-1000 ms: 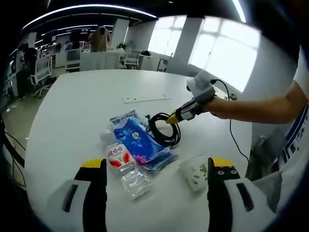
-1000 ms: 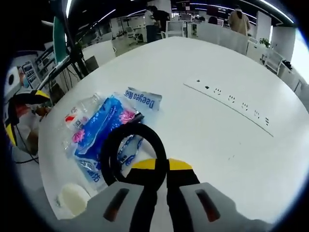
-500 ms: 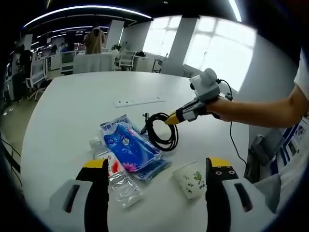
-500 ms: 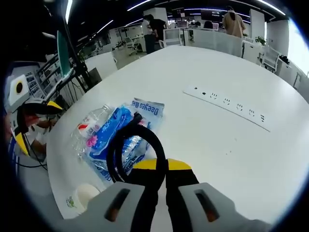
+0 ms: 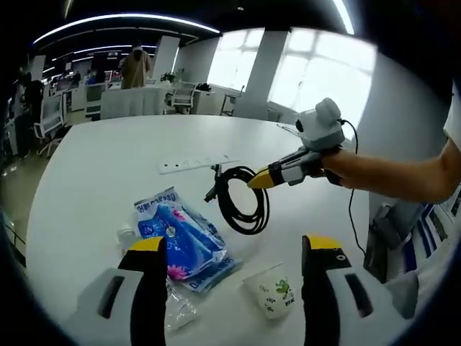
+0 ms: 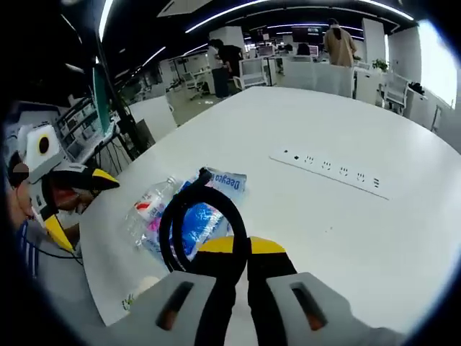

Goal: Arrange the tabletop items into an orderly group along one side of the table until the central work area is clear of visible clutter.

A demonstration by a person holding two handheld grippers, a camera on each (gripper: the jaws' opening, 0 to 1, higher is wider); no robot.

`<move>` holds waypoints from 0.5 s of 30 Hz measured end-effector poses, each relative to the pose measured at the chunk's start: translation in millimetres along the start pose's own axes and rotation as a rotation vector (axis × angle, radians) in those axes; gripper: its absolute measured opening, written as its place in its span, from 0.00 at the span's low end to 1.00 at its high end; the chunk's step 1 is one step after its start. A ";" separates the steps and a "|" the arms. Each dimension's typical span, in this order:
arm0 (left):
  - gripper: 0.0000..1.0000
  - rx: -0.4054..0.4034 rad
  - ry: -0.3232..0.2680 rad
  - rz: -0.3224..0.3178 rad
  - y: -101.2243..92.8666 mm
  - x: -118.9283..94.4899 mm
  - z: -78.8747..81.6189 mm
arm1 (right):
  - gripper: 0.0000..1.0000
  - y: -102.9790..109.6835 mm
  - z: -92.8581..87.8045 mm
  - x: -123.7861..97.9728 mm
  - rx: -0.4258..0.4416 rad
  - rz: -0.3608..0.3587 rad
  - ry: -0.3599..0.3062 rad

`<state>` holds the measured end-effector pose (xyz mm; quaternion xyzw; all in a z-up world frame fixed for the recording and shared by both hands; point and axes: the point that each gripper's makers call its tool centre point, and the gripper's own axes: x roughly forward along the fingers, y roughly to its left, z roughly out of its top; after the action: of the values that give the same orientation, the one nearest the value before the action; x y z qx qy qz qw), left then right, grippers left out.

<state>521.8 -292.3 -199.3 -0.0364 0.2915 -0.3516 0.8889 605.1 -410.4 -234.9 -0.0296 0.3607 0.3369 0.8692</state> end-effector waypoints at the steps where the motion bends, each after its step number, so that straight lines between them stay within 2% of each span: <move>1: 0.76 0.003 -0.001 0.000 -2.4 1.6 1.9 | 0.01 -0.1 0.9 -4.9 0.006 -0.002 -0.007; 4: 0.74 0.007 0.002 -0.005 -9.3 5.4 6.7 | 0.01 0.1 1.8 -15.9 0.013 -0.009 -0.021; 11: 0.70 0.078 0.018 -0.021 -31.0 18.3 18.4 | 0.01 2.9 -0.7 -42.7 0.043 -0.021 -0.054; 15: 0.63 0.107 0.027 -0.039 -45.5 26.8 23.7 | 0.01 2.7 -2.1 -59.1 0.066 -0.031 -0.075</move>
<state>522.8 -347.1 -180.6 0.0103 0.2836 -0.3842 0.8786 571.8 -442.2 -197.7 0.0061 0.3382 0.3122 0.8877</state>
